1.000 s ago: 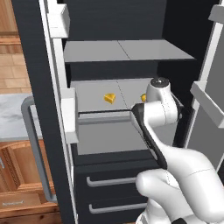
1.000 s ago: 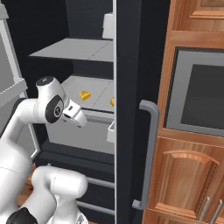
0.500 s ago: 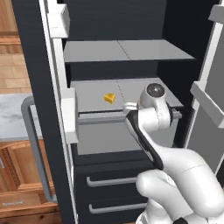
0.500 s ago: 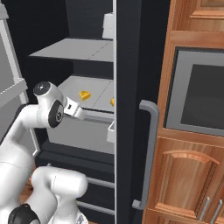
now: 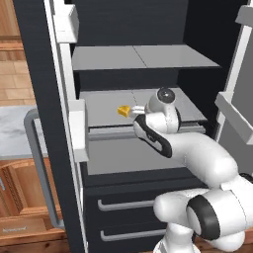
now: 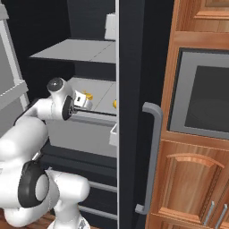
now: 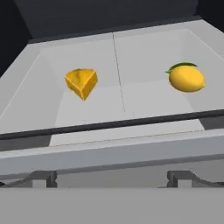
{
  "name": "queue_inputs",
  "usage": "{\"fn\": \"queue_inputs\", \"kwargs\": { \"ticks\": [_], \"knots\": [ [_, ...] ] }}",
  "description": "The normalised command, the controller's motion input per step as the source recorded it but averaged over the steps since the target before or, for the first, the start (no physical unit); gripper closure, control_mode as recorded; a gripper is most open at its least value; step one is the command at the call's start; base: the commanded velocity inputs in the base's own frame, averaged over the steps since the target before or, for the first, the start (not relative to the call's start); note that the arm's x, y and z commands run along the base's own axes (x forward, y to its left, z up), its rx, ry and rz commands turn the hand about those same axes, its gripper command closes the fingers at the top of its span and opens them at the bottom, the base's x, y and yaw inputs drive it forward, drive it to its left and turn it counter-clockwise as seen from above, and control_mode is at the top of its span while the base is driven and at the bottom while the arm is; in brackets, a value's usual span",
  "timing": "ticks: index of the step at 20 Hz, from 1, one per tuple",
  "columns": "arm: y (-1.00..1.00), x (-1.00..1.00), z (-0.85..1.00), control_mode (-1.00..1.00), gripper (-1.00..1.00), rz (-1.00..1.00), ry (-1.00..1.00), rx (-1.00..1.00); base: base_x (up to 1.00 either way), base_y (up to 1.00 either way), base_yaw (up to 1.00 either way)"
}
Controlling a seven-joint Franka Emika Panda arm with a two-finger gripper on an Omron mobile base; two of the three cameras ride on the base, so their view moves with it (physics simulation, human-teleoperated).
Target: Take the cheese, chicken drumstick, and lemon from the fridge and place them on the plate on the dining counter to create an appetizer plate.
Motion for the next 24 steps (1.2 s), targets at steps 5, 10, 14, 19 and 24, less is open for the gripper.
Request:
{"fn": "queue_inputs", "kwargs": {
  "ticks": [5,10,14,19,24],
  "knots": [
    [0.39,0.82,0.01,-1.00,-1.00,0.01,0.05,0.00,0.00,0.00,0.00],
    [0.22,0.76,0.00,-1.00,-1.00,0.00,0.09,0.00,0.00,0.00,0.00],
    [0.11,0.70,-0.29,-1.00,-1.00,0.00,0.07,-0.02,0.00,0.00,0.00],
    [0.09,0.71,-0.54,-1.00,-1.00,0.00,0.02,-0.07,0.00,0.00,0.00],
    [0.09,0.56,-0.31,-1.00,-1.00,0.00,0.00,-0.04,0.00,0.00,0.00]
  ]
}}
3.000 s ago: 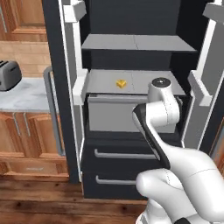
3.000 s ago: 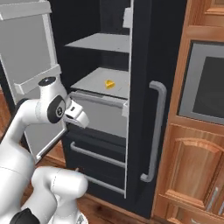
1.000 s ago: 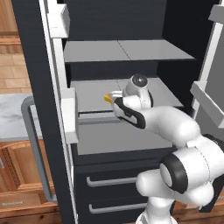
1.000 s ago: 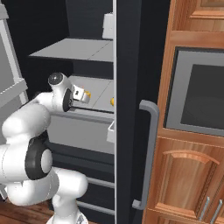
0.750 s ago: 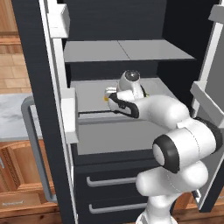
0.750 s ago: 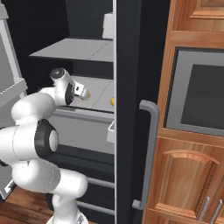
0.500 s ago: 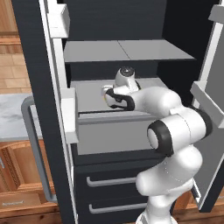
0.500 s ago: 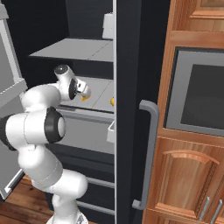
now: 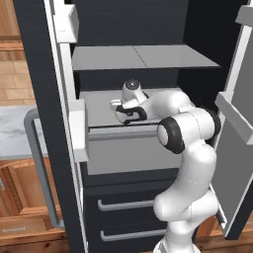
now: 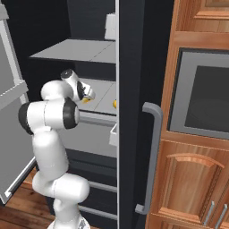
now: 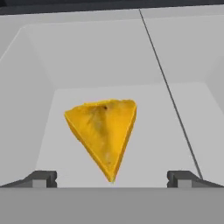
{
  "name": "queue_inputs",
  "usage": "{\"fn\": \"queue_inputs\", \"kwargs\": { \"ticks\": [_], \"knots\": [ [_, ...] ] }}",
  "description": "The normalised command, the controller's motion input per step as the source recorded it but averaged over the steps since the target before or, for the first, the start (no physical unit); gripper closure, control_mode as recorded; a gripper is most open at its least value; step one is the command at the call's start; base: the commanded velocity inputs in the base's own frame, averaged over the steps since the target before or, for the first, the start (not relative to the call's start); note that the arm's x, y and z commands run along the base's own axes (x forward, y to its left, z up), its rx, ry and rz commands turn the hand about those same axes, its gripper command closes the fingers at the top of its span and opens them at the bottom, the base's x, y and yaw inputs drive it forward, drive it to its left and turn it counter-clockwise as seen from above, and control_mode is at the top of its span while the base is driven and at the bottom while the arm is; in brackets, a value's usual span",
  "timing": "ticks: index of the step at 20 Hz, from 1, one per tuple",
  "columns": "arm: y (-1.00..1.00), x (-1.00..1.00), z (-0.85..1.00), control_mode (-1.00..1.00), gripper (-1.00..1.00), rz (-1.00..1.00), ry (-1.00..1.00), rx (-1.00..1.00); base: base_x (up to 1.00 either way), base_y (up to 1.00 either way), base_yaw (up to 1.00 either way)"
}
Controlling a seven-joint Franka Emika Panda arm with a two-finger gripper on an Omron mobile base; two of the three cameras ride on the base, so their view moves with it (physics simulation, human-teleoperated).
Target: Take the cheese, chicken drumstick, and lemon from the fridge and place them on the plate on the dining counter to create an appetizer plate.
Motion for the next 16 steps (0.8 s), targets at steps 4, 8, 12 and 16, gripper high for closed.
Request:
{"fn": "queue_inputs", "kwargs": {
  "ticks": [4,8,12,16],
  "knots": [
    [0.07,0.61,-0.23,-1.00,-1.00,0.00,0.00,0.00,0.00,0.00,0.00],
    [0.00,0.47,-0.17,-1.00,-1.00,0.00,0.00,0.00,0.00,0.00,0.00],
    [0.00,0.41,-0.24,-1.00,-1.00,0.00,0.00,-0.01,0.00,0.00,0.00],
    [0.00,0.46,-0.32,-1.00,-1.00,0.00,0.00,-0.01,0.00,0.00,0.00]
  ]
}}
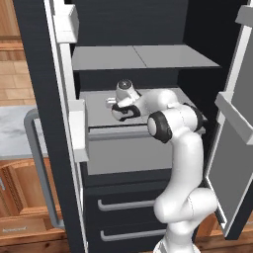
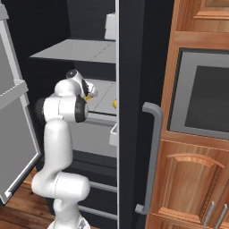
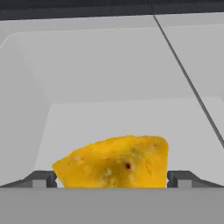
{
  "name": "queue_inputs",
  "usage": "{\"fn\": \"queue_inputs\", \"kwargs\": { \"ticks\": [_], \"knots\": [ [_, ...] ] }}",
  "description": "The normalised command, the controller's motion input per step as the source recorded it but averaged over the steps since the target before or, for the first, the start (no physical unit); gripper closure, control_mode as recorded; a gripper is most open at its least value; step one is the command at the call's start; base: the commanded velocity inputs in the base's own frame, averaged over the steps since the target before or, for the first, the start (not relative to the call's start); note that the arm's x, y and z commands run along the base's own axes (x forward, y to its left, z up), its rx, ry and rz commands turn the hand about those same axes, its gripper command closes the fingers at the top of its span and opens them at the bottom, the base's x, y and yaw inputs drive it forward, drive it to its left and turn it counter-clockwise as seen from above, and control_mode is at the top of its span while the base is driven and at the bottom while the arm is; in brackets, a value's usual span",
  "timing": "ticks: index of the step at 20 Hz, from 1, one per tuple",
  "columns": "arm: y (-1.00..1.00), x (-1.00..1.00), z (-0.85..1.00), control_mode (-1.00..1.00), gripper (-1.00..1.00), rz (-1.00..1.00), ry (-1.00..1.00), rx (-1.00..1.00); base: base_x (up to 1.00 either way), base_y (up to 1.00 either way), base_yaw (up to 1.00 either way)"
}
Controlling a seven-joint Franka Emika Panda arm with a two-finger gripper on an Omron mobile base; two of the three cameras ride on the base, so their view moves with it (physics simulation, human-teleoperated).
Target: Take the cheese, chicken drumstick, and lemon from the fridge and place them on the plate on the dining counter to create an appetizer plate.
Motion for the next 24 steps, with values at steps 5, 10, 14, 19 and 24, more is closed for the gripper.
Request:
{"fn": "queue_inputs", "kwargs": {
  "ticks": [5,10,14,19,24],
  "knots": [
    [0.00,0.31,-0.37,-1.00,1.00,0.00,0.00,-0.02,0.00,0.00,0.00],
    [0.00,-0.46,-0.26,-1.00,1.00,0.00,-0.05,-0.07,0.00,0.00,0.00],
    [0.00,-1.00,-0.08,-1.00,1.00,0.00,-0.15,-0.01,0.00,0.00,0.00],
    [-0.03,-1.00,0.01,-1.00,1.00,0.00,-0.22,0.00,0.00,0.00,0.00],
    [-0.17,-1.00,0.55,-1.00,1.00,0.00,-0.05,0.05,0.00,0.00,0.00]
  ]
}}
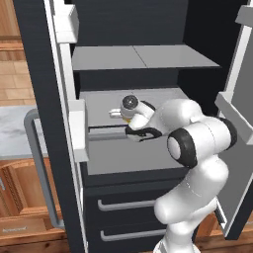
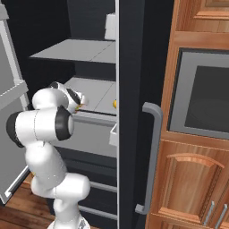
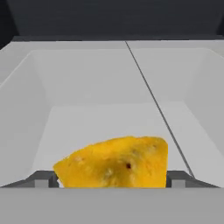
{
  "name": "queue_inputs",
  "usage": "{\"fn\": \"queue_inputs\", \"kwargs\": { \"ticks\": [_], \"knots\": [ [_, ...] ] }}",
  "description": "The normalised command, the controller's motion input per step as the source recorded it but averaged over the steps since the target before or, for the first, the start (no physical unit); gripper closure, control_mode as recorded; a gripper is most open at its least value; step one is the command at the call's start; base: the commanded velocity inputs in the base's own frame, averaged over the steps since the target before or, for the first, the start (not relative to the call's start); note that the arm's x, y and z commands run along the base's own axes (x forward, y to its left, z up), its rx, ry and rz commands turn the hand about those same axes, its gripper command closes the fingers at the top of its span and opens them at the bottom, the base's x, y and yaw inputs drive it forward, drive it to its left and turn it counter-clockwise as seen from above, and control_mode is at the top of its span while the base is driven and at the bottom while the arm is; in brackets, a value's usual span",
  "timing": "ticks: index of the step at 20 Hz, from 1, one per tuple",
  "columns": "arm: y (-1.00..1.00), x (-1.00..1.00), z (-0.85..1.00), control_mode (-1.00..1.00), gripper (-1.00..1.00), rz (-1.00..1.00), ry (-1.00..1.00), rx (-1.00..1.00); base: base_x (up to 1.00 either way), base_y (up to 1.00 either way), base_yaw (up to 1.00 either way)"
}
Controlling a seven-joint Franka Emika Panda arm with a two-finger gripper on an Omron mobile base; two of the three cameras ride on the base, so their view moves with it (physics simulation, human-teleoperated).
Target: Take the cheese, chicken drumstick, and lemon from the fridge and place them on the plate on the dining counter to create an appetizer plate.
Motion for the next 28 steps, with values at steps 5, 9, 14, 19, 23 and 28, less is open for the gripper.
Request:
{"fn": "queue_inputs", "kwargs": {
  "ticks": [5,9,14,19,23,28],
  "knots": [
    [-0.06,-1.00,0.92,-1.00,1.00,-0.05,0.07,0.13,0.00,0.00,0.00],
    [-0.26,-1.00,0.55,-1.00,1.00,-0.10,0.22,0.09,0.00,0.00,0.00],
    [-0.11,-0.93,0.28,-1.00,1.00,-0.08,0.33,0.00,0.00,0.00,0.00],
    [0.01,-0.59,0.03,-1.00,1.00,-0.05,0.39,-0.02,0.00,0.00,0.00],
    [0.03,-0.08,0.00,-1.00,1.00,0.00,0.20,-0.07,0.00,0.00,0.00],
    [0.06,-0.16,0.00,1.00,1.00,0.00,0.01,-0.05,-0.39,0.16,-0.01]
  ]
}}
